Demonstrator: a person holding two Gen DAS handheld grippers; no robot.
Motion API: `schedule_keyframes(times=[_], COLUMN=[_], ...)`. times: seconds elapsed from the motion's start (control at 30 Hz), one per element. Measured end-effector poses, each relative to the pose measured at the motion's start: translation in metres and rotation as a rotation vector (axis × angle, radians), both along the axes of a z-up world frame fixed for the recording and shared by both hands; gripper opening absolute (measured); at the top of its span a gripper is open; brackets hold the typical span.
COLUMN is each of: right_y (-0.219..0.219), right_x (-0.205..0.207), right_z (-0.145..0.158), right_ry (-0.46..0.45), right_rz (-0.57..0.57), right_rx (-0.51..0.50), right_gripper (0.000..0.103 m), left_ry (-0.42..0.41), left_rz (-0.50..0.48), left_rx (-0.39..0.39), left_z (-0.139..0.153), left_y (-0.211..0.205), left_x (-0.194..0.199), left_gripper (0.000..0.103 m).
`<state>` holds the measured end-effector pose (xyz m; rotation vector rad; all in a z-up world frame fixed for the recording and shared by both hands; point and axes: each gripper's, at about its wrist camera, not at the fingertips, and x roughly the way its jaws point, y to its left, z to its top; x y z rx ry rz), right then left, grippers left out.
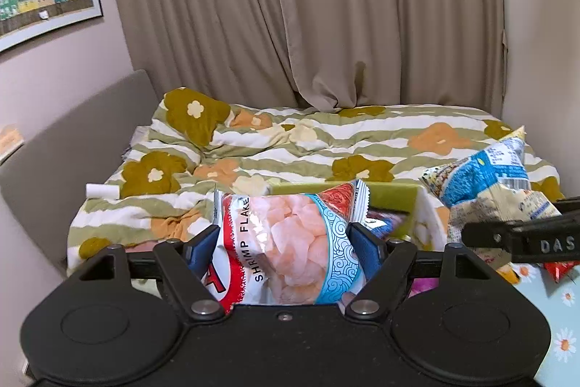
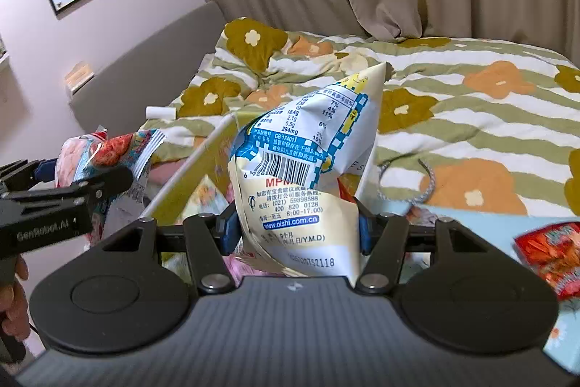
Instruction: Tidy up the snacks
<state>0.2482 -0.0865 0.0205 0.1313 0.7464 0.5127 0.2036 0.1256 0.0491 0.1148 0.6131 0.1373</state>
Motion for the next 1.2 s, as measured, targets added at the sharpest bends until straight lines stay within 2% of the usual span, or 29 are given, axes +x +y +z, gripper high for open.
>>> schedule_keyframes(times=[0.23,0.4,0.5,0.57,0.6,0.77,1.13,1.17,1.2], right_y=[0.049,0.068,0.071,0.072,0.072,0.069,0.071,0.074,0.077], right_x=[0.031,0.045,0.049,0.053,0.055,0.062,0.068,0.07,0.073], right_z=[0.001,-0.009,-0.017,-0.022,-0.025,-0.031,-0.027,-0.028,-0.03], right_ry=[0.006,0.028,0.054,0.073,0.085,0.111,0.086,0.081,0.073], right_rz=[-0.083,-0.162,-0.209,-0.23,-0.239,-0.257,-0.196,-0.195,-0.187], right_rx=[-0.019,-0.029,-0.037,-0.041,-0.045,-0.06,-0.041,-0.048,-0.062], right_gripper=[0.073,0.073,0.074,0.074,0.074,0.075,0.076,0.079,0.091], left_ry=[0.045,0.119,0.158,0.162,0.157,0.151,0.156,0.158,0.159], left_rz=[-0.113,-0.209,-0.264,-0.277,-0.279,-0.263,-0.153,-0.149,-0.146], left_rx=[-0.059,-0.111,-0.151,-0.164,-0.169,-0.201,-0.187,-0.181,-0.172], left_z=[-0.011,-0.037,-0.052,-0.056,-0.058,-0.059,-0.05,-0.05,-0.05], left_y=[0.043,0.048,0.047,0.048,0.049,0.058,0.072,0.072,0.072], left_x=[0.073,0.122,0.136,0.135,0.132,0.117,0.08,0.079,0.077], left_gripper=[0.081,0.082,0.088,0.102,0.103,0.103,0.103,0.103,0.103])
